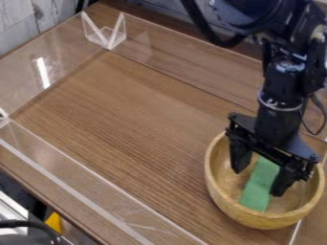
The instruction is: Remove the green block from inside the brown bowl and put it on the table
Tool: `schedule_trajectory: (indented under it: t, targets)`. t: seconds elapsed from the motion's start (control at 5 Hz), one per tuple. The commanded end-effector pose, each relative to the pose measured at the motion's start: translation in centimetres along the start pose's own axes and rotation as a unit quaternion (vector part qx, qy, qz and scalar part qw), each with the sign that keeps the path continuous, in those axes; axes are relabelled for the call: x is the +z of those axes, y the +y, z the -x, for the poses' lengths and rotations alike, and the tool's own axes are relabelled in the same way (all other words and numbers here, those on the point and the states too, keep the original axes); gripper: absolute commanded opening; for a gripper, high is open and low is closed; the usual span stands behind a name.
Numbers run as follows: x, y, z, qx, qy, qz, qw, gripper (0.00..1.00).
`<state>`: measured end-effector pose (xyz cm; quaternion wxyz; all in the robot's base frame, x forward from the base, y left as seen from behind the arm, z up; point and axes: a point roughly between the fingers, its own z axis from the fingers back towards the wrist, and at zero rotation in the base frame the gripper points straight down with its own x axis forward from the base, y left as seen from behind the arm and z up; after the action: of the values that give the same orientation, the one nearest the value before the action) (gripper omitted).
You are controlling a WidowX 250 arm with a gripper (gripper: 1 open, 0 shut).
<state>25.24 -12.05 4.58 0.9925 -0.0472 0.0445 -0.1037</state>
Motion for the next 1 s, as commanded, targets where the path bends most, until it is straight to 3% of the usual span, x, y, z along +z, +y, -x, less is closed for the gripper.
schedule_trajectory:
  t: [0.0, 0.2, 0.4, 0.6, 0.8]
  targets:
    - [0.8, -0.5, -0.7, 0.037, -0.02, 0.006, 0.9991, 0.0]
    - [1.6, -0.7, -0.9, 0.075, -0.022, 0.011, 0.9969, 0.0]
    - [3.3, -0.5, -1.2, 0.053, -0.02, 0.019, 0.9982, 0.0]
    - [5.9, -0.2, -1.6, 0.031, -0.022, 0.03, 0.9988, 0.0]
    - [11.1, 0.7, -1.3, 0.067, -0.043, 0.043, 0.9959, 0.0]
